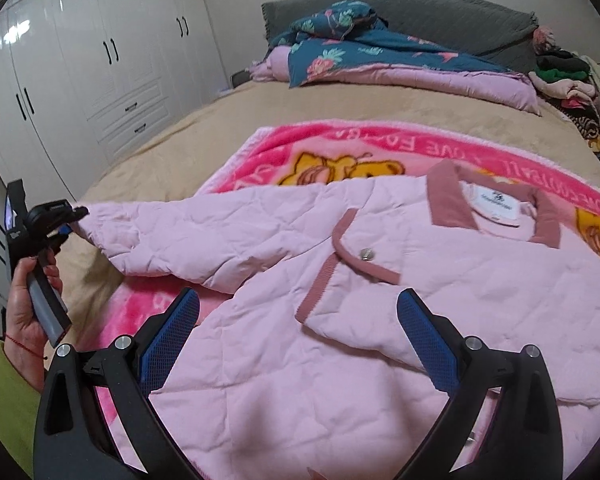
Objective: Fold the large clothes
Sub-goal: 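Grasp the sleeve cuff with the left tool and lift it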
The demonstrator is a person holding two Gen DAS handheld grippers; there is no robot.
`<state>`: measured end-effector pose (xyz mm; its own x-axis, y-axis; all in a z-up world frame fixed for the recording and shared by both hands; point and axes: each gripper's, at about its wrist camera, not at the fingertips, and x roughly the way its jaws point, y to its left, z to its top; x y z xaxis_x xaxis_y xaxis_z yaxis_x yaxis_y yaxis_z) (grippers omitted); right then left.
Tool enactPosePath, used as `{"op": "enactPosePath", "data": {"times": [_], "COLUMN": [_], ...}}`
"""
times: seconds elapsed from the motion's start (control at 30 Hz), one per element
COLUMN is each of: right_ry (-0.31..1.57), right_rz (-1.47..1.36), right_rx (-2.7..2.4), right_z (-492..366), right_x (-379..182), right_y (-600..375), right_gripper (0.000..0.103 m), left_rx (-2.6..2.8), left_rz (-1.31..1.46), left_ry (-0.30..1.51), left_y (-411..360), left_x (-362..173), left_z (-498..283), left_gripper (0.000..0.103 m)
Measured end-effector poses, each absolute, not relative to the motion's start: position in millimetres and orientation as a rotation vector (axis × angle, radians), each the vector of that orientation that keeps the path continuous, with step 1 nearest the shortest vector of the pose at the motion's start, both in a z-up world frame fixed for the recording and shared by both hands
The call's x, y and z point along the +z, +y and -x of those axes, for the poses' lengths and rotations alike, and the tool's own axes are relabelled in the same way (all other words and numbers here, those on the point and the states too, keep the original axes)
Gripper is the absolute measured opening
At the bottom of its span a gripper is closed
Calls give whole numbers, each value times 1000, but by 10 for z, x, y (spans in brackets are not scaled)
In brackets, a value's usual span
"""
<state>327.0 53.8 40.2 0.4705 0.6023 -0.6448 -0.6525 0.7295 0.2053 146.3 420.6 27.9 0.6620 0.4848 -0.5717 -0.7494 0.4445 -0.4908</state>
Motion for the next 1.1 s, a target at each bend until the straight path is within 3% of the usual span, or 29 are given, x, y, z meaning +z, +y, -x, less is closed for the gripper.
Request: {"op": "enactPosePath", "data": {"times": [0.47,0.83,1.1], "right_ry": [711,688,647], "right_rz": [-19,-90,-56], "right_rx": [673,582,451], "right_z": [-3121,-2949,-2988], "right_x": [722,682,603], "right_y": [-499,-1272,-1625], "right_gripper": [99,99,99], "left_rx": [610,458,316], "left_rz": [586,406,311], "left_ry": [301,321,374], "left_y": [2963,1931,1302], "left_x": [1354,1565,1405], "left_z": [-1660,-1951,-2182], "left_gripper": [11,11,11]}}
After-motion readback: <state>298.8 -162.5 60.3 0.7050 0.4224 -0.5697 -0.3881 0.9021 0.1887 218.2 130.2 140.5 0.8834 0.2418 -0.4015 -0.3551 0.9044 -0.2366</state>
